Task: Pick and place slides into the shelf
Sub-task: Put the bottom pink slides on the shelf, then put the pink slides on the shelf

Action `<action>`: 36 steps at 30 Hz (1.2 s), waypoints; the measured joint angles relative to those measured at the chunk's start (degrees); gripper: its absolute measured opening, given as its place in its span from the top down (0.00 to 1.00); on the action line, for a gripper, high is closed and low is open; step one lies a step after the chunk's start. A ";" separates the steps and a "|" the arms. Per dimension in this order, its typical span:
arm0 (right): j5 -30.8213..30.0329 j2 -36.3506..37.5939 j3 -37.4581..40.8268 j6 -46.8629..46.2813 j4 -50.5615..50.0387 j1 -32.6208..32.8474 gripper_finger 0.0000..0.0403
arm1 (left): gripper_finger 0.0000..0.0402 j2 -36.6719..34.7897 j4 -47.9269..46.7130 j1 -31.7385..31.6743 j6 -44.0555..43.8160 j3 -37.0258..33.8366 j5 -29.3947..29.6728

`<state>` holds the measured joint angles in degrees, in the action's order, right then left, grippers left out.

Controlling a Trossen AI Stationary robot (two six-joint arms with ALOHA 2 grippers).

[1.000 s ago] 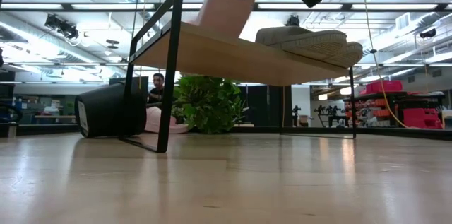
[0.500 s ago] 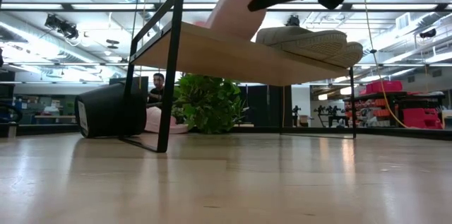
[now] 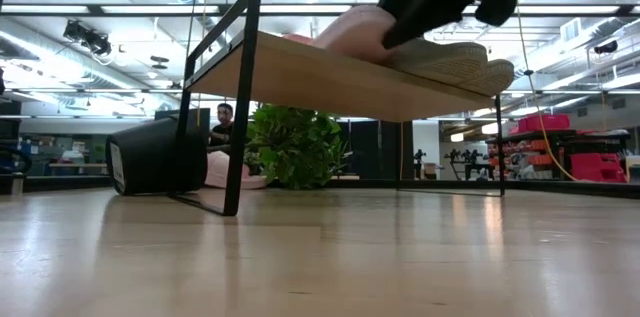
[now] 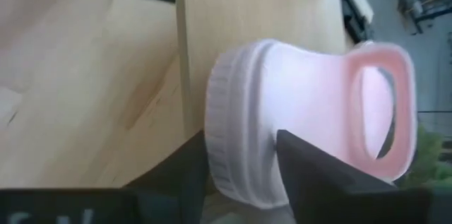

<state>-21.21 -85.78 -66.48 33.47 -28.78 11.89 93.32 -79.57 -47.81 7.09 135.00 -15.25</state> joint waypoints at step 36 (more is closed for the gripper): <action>-2.70 0.66 -18.39 -0.50 -15.15 0.48 0.45 | 0.90 0.02 -3.08 -3.78 0.86 -0.92 -0.04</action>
<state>-23.91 -85.12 -84.87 32.97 -43.93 12.37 93.34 -82.65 -51.59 7.96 134.08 -15.29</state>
